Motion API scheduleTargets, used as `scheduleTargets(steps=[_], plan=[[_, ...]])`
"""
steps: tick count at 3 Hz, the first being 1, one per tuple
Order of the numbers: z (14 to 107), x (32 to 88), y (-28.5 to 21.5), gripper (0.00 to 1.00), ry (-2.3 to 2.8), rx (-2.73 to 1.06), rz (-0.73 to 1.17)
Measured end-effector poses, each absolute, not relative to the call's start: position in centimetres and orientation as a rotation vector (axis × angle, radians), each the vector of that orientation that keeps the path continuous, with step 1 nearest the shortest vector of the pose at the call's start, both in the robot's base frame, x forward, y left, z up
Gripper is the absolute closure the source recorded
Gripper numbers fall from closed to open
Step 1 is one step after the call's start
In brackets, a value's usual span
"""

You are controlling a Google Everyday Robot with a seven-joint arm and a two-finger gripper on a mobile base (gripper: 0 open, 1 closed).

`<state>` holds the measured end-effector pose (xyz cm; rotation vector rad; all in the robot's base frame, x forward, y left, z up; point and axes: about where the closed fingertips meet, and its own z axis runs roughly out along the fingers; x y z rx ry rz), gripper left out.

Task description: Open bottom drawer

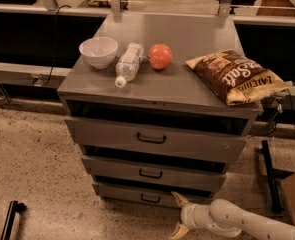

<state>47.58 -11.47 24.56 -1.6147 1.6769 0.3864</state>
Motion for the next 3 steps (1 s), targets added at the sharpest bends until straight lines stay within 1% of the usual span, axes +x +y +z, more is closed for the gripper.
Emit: scheduleTargets(steps=[1, 3], plan=[[24.0, 47.7, -10.9, 0.00, 1.692, -1.652, 0.371], [21.5, 49.3, -13.0, 0.00, 1.782, -1.640, 0.327]])
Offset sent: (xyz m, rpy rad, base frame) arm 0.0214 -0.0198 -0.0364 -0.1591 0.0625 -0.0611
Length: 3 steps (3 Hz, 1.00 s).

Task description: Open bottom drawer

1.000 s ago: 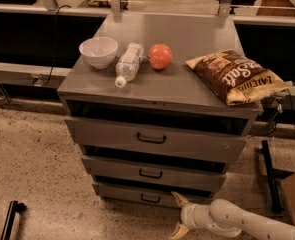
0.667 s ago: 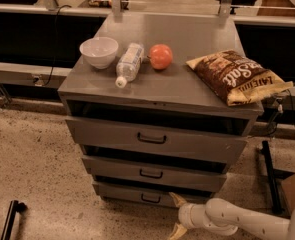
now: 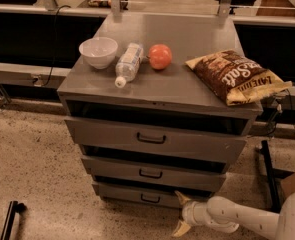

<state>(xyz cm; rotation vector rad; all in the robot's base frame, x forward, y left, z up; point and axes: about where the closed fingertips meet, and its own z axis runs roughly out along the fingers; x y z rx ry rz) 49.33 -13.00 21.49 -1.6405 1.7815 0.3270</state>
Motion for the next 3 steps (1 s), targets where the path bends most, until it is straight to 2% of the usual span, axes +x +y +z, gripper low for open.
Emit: scheduleTargets(steps=[1, 2, 3], plan=[[20.8, 50.4, -14.2, 0.00, 1.789, -1.586, 0.352], [20.6, 51.5, -14.8, 0.17, 1.812, -1.558, 0.357], [19.9, 52.5, -15.4, 0.41, 1.857, -1.507, 0.383]])
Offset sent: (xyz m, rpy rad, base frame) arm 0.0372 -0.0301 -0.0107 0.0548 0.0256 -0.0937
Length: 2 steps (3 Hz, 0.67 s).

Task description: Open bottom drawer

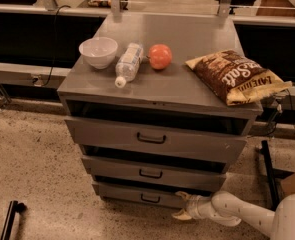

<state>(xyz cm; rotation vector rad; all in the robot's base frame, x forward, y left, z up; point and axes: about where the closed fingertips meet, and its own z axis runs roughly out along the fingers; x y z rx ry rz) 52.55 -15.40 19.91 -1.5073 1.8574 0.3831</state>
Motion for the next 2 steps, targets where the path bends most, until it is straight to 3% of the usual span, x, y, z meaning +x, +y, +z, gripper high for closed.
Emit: scheduleTargets(steps=[1, 2], plan=[[19.81, 52.78, -15.65, 0.64, 1.875, -1.492, 0.392], [20.03, 52.78, -15.65, 0.60, 1.875, -1.492, 0.392]])
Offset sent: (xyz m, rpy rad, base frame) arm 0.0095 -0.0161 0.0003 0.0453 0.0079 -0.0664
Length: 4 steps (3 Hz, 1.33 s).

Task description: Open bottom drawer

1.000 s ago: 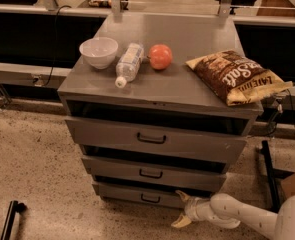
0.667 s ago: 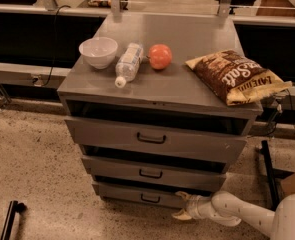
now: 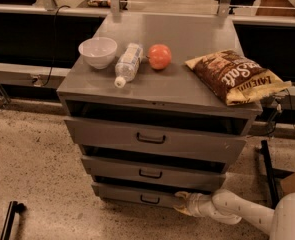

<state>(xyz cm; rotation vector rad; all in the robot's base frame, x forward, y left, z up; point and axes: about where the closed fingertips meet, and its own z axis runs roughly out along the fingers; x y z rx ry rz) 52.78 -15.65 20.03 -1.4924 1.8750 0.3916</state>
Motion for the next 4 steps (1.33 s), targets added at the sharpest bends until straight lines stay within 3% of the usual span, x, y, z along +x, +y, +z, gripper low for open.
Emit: scheduleTargets(steps=[2, 3, 4], plan=[[20.90, 52.78, -15.65, 0.15, 1.875, -1.492, 0.392], [20.91, 52.78, -15.65, 0.00, 1.875, -1.492, 0.392], [21.21, 52.37, -15.57, 0.00, 1.818, -1.461, 0.411]])
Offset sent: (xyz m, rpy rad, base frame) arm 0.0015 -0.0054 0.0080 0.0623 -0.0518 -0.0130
